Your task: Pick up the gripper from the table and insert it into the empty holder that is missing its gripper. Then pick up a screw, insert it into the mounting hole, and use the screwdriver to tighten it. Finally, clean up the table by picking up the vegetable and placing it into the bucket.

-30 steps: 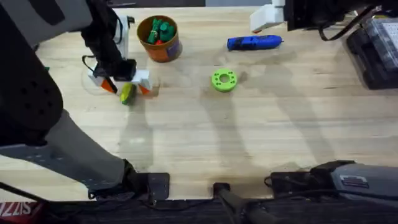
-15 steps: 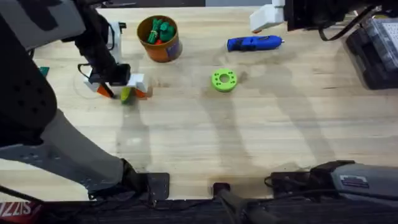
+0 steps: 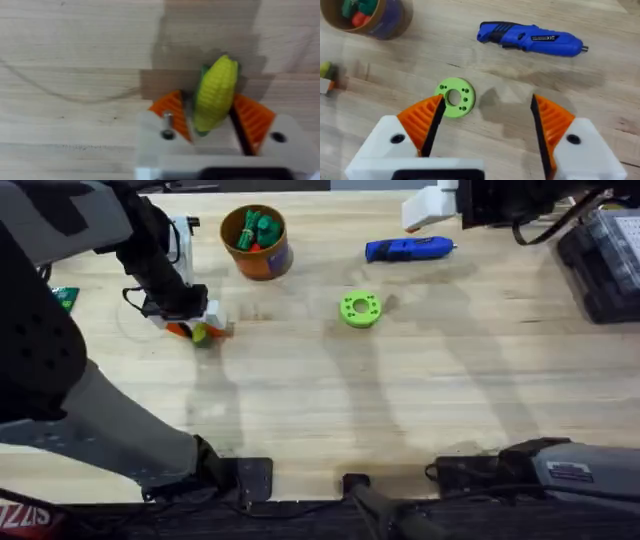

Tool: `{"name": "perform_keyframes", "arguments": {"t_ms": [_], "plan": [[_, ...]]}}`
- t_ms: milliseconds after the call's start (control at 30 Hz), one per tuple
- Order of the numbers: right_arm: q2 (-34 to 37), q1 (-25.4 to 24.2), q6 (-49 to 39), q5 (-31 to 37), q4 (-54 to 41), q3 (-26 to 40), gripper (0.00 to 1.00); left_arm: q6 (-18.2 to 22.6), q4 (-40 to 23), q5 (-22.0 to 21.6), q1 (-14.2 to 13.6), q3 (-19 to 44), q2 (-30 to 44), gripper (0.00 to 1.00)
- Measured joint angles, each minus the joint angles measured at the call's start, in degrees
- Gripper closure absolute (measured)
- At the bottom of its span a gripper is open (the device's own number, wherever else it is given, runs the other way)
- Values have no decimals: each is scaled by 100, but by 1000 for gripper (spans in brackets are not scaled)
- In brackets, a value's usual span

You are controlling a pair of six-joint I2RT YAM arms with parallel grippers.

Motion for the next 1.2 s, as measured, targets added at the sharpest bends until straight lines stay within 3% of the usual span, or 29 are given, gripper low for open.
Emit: {"name": "perform_keyframes", "arguments": {"t_ms": [100,167,400,533,767,967,1200], "plan": [[1,0,0,0,0,0,9,-6,37,-45,4,-3,-23,901],[0,0,0,0,0,0,8,23,57,-40,4,-13,-26,974],[2,0,0,0,0,0,8,26,19,-16,7,-12,-28,966],[1,0,0,0,0,0,8,32,-431,236,-1,178,18,966],[1,0,0,0,0,0,8,71,-1031,780,-13,1707,155,966],[1,0,0,0,0,0,8,71,-1088,1507,-28,3096,154,966],[0,0,0,0,0,0,8,67,-425,1963,-312,3448,128,966]]}}
